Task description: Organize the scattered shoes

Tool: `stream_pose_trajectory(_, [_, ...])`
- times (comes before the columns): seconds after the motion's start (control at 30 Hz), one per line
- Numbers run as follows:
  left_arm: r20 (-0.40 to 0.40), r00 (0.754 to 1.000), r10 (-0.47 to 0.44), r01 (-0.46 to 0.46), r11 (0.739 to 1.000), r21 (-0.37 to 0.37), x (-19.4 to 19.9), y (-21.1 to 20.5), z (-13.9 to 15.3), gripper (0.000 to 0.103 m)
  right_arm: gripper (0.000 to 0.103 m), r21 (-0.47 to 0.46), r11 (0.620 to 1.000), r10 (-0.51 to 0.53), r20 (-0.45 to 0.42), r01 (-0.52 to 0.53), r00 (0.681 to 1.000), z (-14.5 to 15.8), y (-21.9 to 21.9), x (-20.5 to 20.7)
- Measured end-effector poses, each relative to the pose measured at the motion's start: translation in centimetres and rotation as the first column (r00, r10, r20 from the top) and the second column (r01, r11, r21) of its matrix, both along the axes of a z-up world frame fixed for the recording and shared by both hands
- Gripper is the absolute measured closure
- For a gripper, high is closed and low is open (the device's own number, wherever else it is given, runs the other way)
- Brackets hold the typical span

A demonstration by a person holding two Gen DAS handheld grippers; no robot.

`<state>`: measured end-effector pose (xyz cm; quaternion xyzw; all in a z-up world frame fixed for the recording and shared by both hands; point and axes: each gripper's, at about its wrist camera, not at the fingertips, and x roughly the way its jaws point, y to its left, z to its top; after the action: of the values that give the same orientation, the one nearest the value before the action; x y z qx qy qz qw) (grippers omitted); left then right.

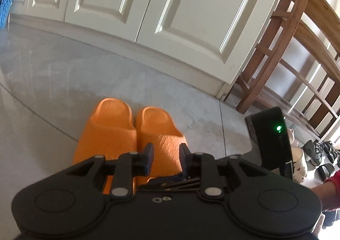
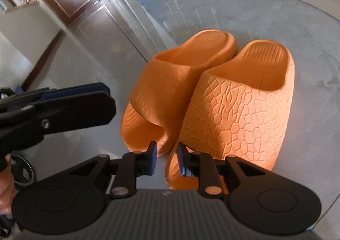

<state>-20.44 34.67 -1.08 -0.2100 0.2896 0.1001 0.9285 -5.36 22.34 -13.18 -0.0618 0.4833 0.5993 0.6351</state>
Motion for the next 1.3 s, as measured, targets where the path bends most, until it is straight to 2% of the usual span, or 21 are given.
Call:
stream_pose_trajectory(0.13, [0.055, 0.998, -0.036, 0.037, 0.999, -0.026, 0.7, -0.9, 0.8, 0.079, 0.075, 0.016, 0.999, 0.03, -0.036, -0.029, 0.999, 0.2, -0.6, 0.1])
stream_pose_trajectory(0.17, [0.057, 0.998, -0.041, 0.042, 0.999, -0.025, 0.7, -1.0, 0.9, 0.072, 0.075, 0.002, 0.999, 0.055, -0.024, -0.055, 0.998, 0.7, -1.6, 0.2])
stream_pose_trajectory(0.27, [0.077, 0.988, -0.133, 0.132, 0.991, 0.009, 1.8, -2.7, 1.1, 0.062, 0.074, -0.036, 0.994, 0.109, 0.065, -0.107, 0.992, 2.2, -4.8, 0.7])
stream_pose_trajectory(0.33, [0.05, 0.951, -0.304, 0.304, 0.953, 0.005, 4.4, -5.3, 0.2, 0.062, 0.069, -0.066, 0.99, 0.13, 0.153, -0.121, 0.98, 3.9, -8.5, 1.8])
stream_pose_trajectory(0.37, [0.04, 0.925, -0.378, 0.378, 0.926, 0.001, 5.5, -6.6, -0.3, 0.062, 0.066, -0.092, 0.991, 0.111, 0.212, -0.093, 0.971, 5.0, -11.9, 3.3])
stream_pose_trajectory(0.43, [0.021, 0.856, -0.517, 0.517, 0.856, -0.013, 7.6, -9.6, -1.2, 0.062, 0.059, -0.117, 0.993, 0.061, 0.274, -0.03, 0.96, 6.1, -14.8, 5.4])
stream_pose_trajectory(0.5, [0.005, 0.767, -0.642, 0.642, 0.766, -0.032, 9.4, -12.9, -2.0, 0.062, 0.059, -0.129, 0.987, -0.053, 0.316, 0.098, 0.947, 7.4, -19.3, 7.5])
stream_pose_trajectory(0.53, [0.0, 0.74, -0.673, 0.672, 0.739, -0.042, 9.8, -13.9, -2.4, 0.062, 0.059, -0.133, 0.977, -0.114, 0.337, 0.167, 0.935, 8.1, -21.7, 8.6])
stream_pose_trajectory(0.57, [-0.005, 0.71, -0.704, 0.703, 0.71, -0.052, 10.2, -14.9, -2.7, 0.062, 0.059, -0.119, 0.955, -0.215, 0.345, 0.27, 0.913, 8.8, -25.1, 9.8])
stream_pose_trajectory(0.67, [-0.046, 0.569, -0.821, 0.818, 0.571, -0.072, 11.7, -21.1, -4.7, 0.062, 0.055, -0.065, 0.889, -0.405, 0.346, 0.453, 0.846, 9.5, -31.5, 10.6])
stream_pose_trajectory(0.7, [-0.052, 0.555, -0.83, 0.827, 0.557, -0.07, 12.0, -22.4, -5.1, 0.062, 0.054, -0.059, 0.867, -0.443, 0.366, 0.496, 0.818, 9.6, -33.7, 10.5])
stream_pose_trajectory(0.73, [-0.047, 0.542, -0.839, 0.834, 0.544, -0.089, 12.3, -23.3, -5.5, 0.062, 0.053, -0.058, 0.858, -0.455, 0.377, 0.511, 0.807, 9.8, -34.5, 10.1])
stream_pose_trajectory(0.77, [-0.036, 0.547, -0.836, 0.828, 0.547, -0.124, 12.7, -24.1, -5.9, 0.064, 0.053, -0.064, 0.841, -0.476, 0.386, 0.538, 0.79, 9.8, -36.0, 9.6])
stream_pose_trajectory(0.83, [-0.026, 0.553, -0.833, 0.819, 0.549, -0.167, 13.2, -25.2, -6.6, 0.065, 0.052, -0.067, 0.828, -0.496, 0.373, 0.556, 0.784, 9.6, -37.1, 9.0])
stream_pose_trajectory(0.9, [-0.026, 0.555, -0.831, 0.815, 0.55, -0.184, 13.7, -26.1, -7.2, 0.066, 0.052, -0.08, 0.835, -0.478, 0.383, 0.544, 0.79, 9.8, -38.8, 8.2])
stream_pose_trajectory(0.97, [-0.022, 0.541, -0.841, 0.82, 0.533, -0.208, 14.4, -27.2, -8.0, 0.071, 0.052, -0.092, 0.848, -0.448, 0.401, 0.522, 0.799, 10.0, -40.0, 7.5])
stream_pose_trajectory(1.0, [-0.026, 0.543, -0.84, 0.816, 0.534, -0.219, 14.8, -27.2, -8.3, 0.073, 0.051, -0.095, 0.858, -0.429, 0.408, 0.504, 0.806, 9.9, -40.1, 7.3])
stream_pose_trajectory(1.07, [-0.034, 0.546, -0.837, 0.808, 0.536, -0.243, 15.5, -27.3, -9.1, 0.088, 0.051, -0.099, 0.876, -0.392, 0.423, 0.472, 0.817, 9.6, -40.0, 6.7])
stream_pose_trajectory(1.13, [-0.019, 0.541, -0.841, 0.801, 0.522, -0.294, 15.9, -26.9, -9.8, 0.09, 0.051, -0.107, 0.89, -0.356, 0.445, 0.443, 0.822, 8.8, -39.5, 6.3])
stream_pose_trajectory(1.23, [-0.02, 0.519, -0.855, 0.816, 0.502, -0.285, 15.8, -26.8, -9.7, 0.092, 0.05, -0.121, 0.897, -0.332, 0.448, 0.425, 0.83, 7.9, -39.4, 6.0])
stream_pose_trajectory(1.3, [-0.014, 0.518, -0.856, 0.811, 0.496, -0.31, 16.1, -26.6, -10.0, 0.093, 0.05, -0.13, 0.897, -0.328, 0.444, 0.422, 0.834, 7.4, -39.2, 6.3])
